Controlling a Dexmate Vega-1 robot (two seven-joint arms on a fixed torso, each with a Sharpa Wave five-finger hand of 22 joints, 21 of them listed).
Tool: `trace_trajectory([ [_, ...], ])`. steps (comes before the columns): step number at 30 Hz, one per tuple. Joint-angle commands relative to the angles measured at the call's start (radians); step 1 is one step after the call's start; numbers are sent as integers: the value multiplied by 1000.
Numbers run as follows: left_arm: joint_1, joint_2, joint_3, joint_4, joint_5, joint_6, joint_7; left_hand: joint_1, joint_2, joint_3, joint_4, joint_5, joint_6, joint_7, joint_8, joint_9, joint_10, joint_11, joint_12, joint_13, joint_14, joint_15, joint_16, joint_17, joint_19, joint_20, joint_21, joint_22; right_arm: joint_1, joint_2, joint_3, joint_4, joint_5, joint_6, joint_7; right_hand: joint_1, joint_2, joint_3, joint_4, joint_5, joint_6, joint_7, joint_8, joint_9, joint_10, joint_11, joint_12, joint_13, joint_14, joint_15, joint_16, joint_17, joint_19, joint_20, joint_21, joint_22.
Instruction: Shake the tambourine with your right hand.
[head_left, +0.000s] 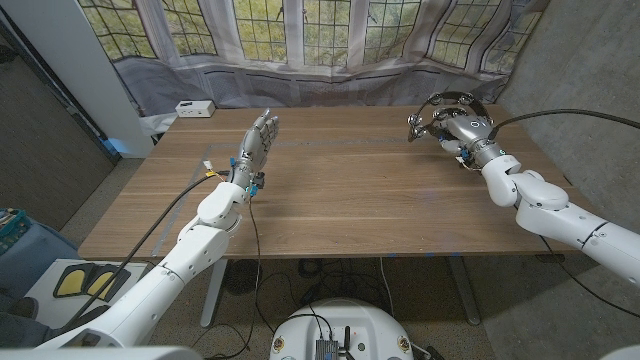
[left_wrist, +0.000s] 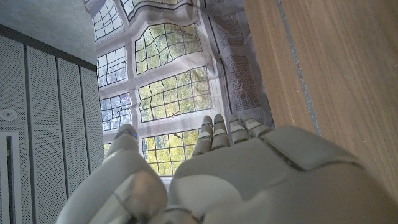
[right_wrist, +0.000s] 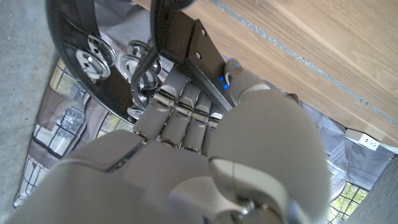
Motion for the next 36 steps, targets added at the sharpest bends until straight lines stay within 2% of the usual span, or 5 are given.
trace_trajectory([
  [1,-3,-2,-1,9,-5,-7,-10,1,9,1,-7,-3,9,3,-1,3,3,-5,1,3,1,-4,0,6,-7,1,1,5,-31,-17,21,-64,-51,7,-43,50,48,51,57,3,65,-60,-7,1,6,0,-2,2,11,-51,-3,4,3,-2,6,3],
  [17,-9,-3,2,22,-16,-10,-31,1,10,1,-7,-3,10,2,-1,3,3,-7,1,3,1,-3,-1,6,-7,1,2,5,-76,-6,69,-132,-39,49,-76,50,46,51,59,2,66,-62,-13,2,6,-1,-9,3,11,-55,-7,9,-2,-5,10,3],
  [27,-10,-3,3,30,-26,-8,-42,1,10,2,-8,-3,9,3,-1,3,2,-6,1,3,0,-4,-1,6,-9,2,1,5,-115,72,138,-109,78,121,-199,46,46,48,65,1,71,-69,-15,3,8,-8,-13,4,16,-57,-7,13,-1,-8,14,3],
  [28,-9,-3,3,30,-26,-8,-42,1,10,2,-8,-3,9,3,-2,3,2,-5,1,3,0,-4,-1,6,-9,2,1,5,-119,79,146,-110,88,122,-208,45,46,48,65,1,72,-69,-16,3,9,-16,-13,4,18,-58,-7,14,-1,-9,15,3],
  [36,-6,-1,2,27,-27,-12,-45,1,11,2,-8,-3,9,3,-2,3,3,-5,1,3,1,-4,-1,6,-9,3,1,5,-164,154,237,-97,228,175,-304,46,46,47,66,1,75,-71,-17,3,12,-6,-16,5,21,-60,-8,17,-3,-10,17,3],
])
